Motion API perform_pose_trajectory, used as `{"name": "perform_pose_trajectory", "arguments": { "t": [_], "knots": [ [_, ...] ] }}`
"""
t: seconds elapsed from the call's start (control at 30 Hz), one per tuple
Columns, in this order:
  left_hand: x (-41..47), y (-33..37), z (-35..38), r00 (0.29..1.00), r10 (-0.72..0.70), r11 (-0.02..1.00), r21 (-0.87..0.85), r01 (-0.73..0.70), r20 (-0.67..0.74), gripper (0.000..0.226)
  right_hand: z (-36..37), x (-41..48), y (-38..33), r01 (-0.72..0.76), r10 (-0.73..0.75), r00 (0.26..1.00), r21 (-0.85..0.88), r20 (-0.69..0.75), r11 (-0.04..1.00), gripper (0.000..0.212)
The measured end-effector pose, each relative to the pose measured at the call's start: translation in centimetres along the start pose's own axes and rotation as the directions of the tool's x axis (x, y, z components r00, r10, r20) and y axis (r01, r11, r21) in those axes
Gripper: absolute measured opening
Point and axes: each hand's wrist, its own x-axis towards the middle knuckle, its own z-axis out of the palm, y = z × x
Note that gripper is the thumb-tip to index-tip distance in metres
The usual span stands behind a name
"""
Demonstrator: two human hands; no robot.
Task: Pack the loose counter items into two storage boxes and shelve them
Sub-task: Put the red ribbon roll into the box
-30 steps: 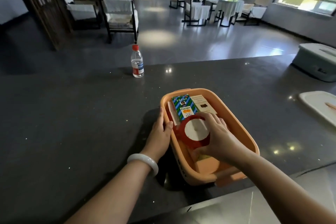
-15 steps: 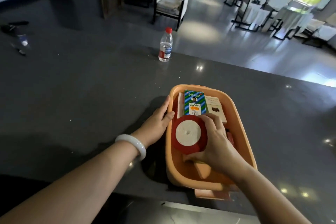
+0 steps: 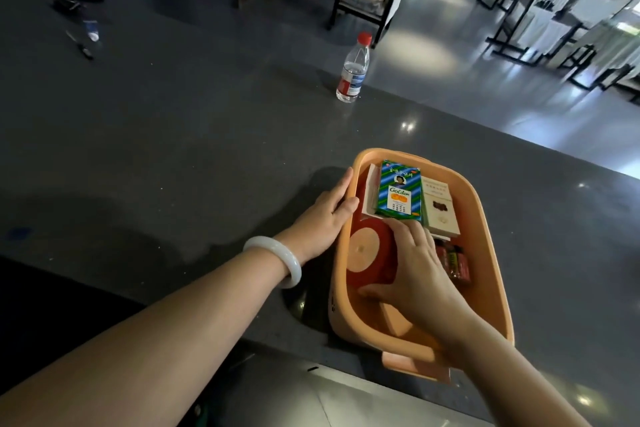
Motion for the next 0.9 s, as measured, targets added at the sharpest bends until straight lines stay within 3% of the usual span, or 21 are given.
{"name": "perform_pose_trajectory", "arguments": {
  "t": [0.57, 0.73, 0.9],
  "knots": [
    [0.5, -1.3, 0.3, 0.999, 0.038, 0.999, -0.027, -0.038, -0.006, 0.055, 0.7, 0.8, 0.2, 0.001, -0.003, 1.000, -0.163, -0.009, 0.987, 0.093],
    [0.5, -1.3, 0.0, 0.999, 0.032, 0.998, -0.055, -0.031, 0.016, 0.055, 0.6, 0.7, 0.0, -0.002, -0.008, 0.998, -0.174, -0.058, 0.985, 0.093],
    [0.4, -0.9, -0.1, 0.999, 0.030, 0.999, -0.037, -0.029, 0.028, 0.055, 0.5, 0.5, 0.2, 0.021, -0.026, 0.999, -0.236, -0.018, 0.972, 0.100]
  ]
}}
